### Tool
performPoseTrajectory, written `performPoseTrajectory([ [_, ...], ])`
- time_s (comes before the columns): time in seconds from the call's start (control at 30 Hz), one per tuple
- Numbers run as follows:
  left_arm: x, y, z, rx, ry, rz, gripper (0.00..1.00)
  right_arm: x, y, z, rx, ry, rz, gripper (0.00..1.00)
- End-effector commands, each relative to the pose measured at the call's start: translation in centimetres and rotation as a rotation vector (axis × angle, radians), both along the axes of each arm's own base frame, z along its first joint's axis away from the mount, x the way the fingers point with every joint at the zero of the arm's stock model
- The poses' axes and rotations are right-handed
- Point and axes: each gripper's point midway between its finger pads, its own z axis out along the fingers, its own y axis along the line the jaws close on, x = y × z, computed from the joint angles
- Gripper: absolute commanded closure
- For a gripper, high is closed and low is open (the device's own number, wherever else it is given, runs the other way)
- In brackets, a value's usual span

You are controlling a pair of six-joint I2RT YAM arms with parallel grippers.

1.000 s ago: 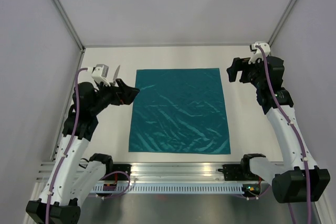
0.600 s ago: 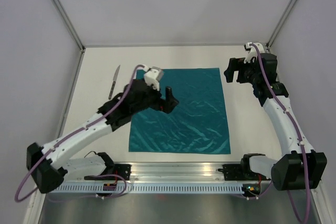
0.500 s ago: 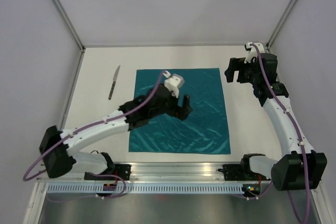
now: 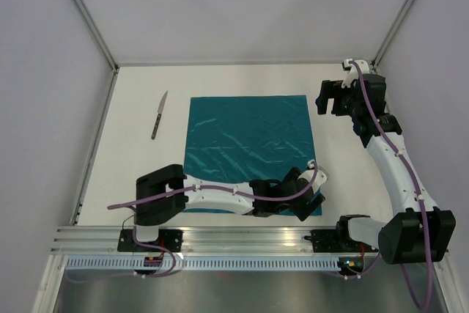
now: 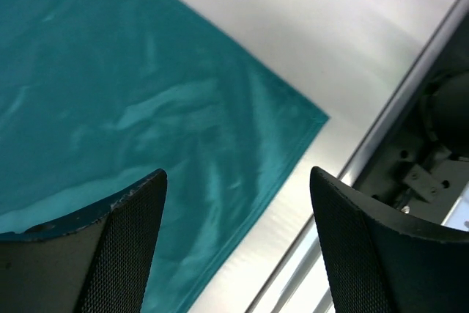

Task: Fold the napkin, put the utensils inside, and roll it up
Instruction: Fold the napkin

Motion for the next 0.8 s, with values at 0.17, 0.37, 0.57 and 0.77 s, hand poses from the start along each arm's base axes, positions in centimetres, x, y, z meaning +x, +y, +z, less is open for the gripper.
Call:
performPoseTrajectory([
  [0.17, -2.1, -6.2, 0.9, -0.144, -0.049, -0.091, 0.20, 0.8, -0.7, 1.9, -0.016, -0.047, -0.046, 0.02],
  [0.37, -3.0, -7.4, -0.9, -0.140, -0.044, -0.123, 0.33, 0.9, -0.9, 1.7, -0.018, -0.040, -0.055, 0.03],
  [0.57, -3.4, -7.6, -2.6, -0.129, -0.049, -0.145, 0.40, 0.9, -0.8, 1.4, -0.017, -0.034, -0.054, 0.03],
  [0.77, -4.1, -7.9, -3.8, -0.125, -0.056, -0.183, 0.45, 0.9, -0.9, 1.3, -0.017, -0.031, -0.054, 0.04],
])
